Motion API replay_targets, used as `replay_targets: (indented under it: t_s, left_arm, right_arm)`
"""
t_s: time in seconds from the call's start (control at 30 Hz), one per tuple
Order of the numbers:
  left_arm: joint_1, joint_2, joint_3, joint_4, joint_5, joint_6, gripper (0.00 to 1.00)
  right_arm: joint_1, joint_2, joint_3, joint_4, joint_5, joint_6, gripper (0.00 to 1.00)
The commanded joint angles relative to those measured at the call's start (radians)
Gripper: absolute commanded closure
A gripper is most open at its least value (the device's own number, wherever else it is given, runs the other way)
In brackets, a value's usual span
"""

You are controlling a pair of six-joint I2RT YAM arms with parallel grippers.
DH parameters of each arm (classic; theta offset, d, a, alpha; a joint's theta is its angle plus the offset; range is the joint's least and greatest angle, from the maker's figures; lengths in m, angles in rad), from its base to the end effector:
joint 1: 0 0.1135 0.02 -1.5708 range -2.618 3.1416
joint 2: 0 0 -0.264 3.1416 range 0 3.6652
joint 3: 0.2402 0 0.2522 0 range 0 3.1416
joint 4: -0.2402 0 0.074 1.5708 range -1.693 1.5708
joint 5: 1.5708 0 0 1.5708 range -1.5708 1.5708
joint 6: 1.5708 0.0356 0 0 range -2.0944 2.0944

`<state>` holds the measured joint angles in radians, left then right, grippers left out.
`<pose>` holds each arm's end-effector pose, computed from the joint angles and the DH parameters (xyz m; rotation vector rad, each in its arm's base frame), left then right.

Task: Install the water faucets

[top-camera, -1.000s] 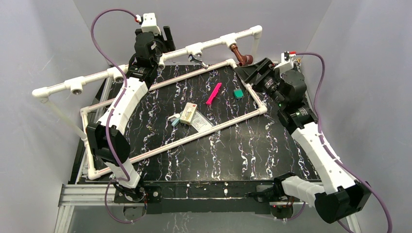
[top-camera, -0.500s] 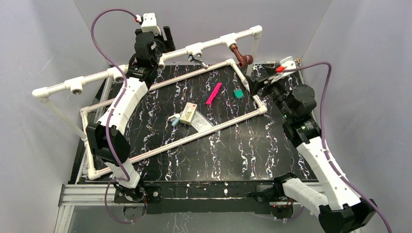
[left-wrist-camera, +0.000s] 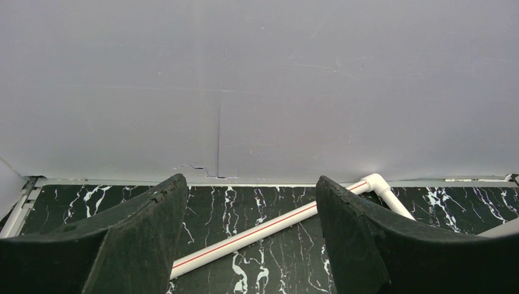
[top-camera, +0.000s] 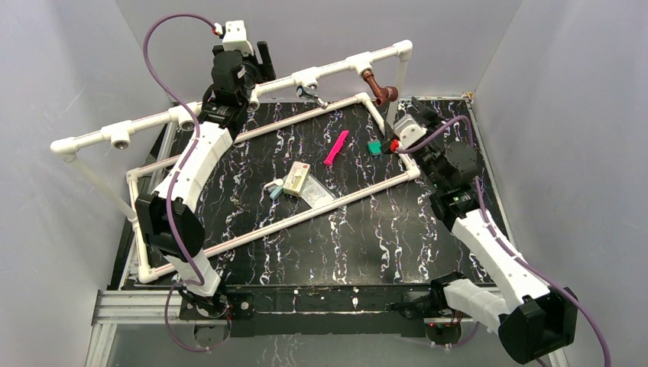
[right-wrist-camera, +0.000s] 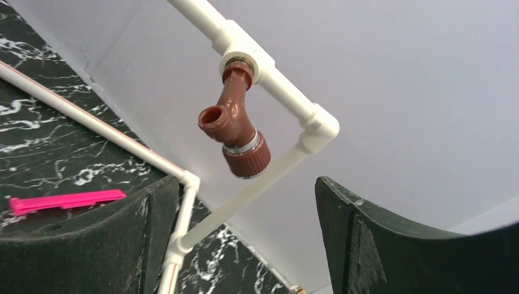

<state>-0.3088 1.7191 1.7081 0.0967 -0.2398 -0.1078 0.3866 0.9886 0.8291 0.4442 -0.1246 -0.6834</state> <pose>0.3958 -0.1174 0.4412 -0.0447 1.4889 -0.1587 0.2124 0.0912 0.3850 -0.7477 1.0516 -0.1744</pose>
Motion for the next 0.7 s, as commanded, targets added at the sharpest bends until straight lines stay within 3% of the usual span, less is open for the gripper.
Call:
replay_targets:
  t_s: [0.0, 0.67]
  left_arm:
    - [-0.023, 0.024, -0.061, -0.238, 0.054, 0.033, 0.26]
    - [-0.023, 0.022, -0.066, -0.239, 0.047, 0.036, 0.26]
  right_arm:
    - [-0.003, 0.046, -0.007, 0.225, -0.035, -0.162, 0.11]
    - [-0.003, 0.273, 0.146, 0.364, -0.100, -0.183, 0.17]
